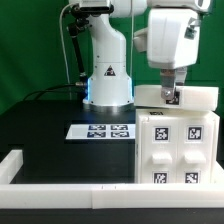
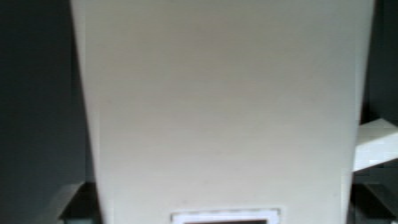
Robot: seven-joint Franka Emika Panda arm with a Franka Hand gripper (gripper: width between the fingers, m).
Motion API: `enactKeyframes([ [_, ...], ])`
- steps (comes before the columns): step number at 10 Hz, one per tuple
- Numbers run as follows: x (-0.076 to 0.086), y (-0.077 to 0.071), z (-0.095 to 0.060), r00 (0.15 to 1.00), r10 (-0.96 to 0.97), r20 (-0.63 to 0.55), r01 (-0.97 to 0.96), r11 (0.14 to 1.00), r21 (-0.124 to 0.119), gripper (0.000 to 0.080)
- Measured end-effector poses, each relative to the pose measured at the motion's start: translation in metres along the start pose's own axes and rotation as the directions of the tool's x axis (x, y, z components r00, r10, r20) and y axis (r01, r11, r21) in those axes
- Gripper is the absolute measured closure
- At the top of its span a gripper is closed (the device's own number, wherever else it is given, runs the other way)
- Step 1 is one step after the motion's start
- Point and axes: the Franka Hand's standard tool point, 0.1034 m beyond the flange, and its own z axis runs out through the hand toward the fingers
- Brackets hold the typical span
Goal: Assemble cabinet
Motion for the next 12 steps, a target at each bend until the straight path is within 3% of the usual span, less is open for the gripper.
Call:
enactKeyframes([
  [8,0.0002,-0.0008,0.0004,0.918,0.398,0.000,-0.398,0.918,0.007,0.0239],
  [9,0.0002,-0.0006,0.0003,0.890,0.457,-0.007,-0.457,0.890,0.010,0.0239],
  [12,-0.0069,-0.0077,0.0015,0.675,0.736,-0.053,-0.733,0.677,0.061,0.0239],
])
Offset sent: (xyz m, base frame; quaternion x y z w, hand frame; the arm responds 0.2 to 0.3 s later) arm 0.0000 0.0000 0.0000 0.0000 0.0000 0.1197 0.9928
